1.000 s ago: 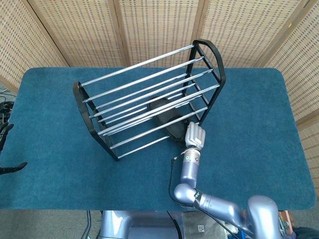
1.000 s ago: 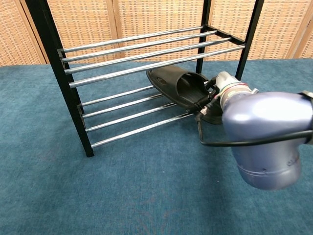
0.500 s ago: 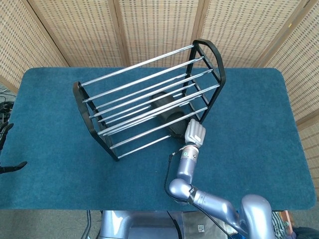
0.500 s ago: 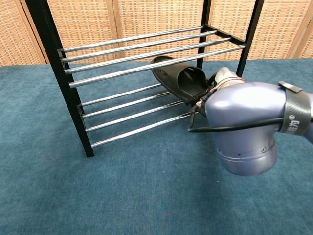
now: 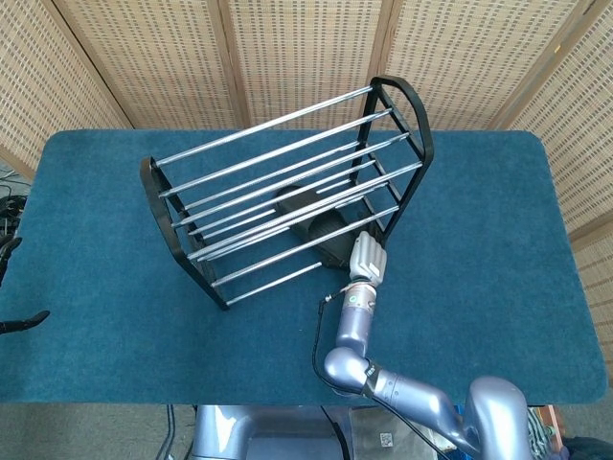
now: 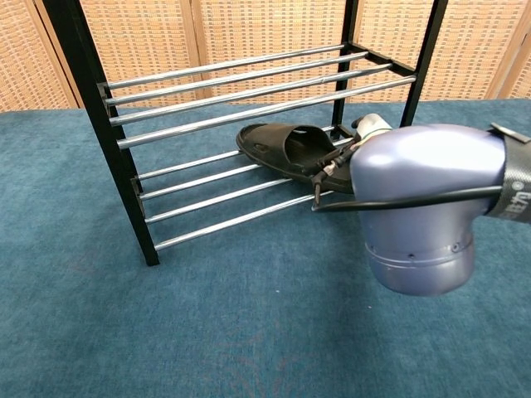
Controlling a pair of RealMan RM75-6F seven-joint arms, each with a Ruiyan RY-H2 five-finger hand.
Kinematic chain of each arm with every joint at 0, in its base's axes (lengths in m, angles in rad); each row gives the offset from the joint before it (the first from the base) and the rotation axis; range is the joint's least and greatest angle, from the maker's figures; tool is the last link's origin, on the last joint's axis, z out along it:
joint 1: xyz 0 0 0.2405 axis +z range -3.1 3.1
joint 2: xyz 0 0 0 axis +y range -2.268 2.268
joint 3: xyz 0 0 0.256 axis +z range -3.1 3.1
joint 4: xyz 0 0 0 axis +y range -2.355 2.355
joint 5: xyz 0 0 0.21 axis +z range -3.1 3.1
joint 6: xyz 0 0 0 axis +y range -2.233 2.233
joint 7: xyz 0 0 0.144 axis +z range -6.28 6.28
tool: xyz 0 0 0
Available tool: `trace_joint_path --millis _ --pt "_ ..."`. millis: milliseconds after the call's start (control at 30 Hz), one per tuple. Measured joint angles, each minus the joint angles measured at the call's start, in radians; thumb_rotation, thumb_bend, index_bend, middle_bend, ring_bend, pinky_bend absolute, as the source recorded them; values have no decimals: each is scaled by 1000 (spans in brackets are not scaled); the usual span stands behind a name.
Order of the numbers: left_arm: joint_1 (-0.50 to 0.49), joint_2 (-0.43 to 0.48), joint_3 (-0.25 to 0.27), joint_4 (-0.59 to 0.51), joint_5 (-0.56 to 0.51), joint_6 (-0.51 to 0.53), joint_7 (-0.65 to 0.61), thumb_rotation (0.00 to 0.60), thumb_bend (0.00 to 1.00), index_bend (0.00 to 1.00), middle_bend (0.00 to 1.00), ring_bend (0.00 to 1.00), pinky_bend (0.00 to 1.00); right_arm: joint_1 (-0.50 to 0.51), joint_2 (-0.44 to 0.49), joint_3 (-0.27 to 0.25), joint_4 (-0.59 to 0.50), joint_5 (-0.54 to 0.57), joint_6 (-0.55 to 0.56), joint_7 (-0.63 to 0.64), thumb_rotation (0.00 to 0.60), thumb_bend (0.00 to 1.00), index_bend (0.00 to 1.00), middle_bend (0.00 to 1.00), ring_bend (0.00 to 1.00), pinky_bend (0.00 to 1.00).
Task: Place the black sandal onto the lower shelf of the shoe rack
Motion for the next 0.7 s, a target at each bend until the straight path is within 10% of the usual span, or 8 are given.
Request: trace_joint_path --millis 300,700 --pt "2 1 3 3 9 5 -9 600 125 0 0 0 0 -55 36 -59 -107 -21 15 -8 600 0 0 0 0 0" --pt "12 -2 9 -10 23 28 13 600 124 0 0 0 0 -287 321 -382 -331 -348 -175 216 600 0 0 0 0 0"
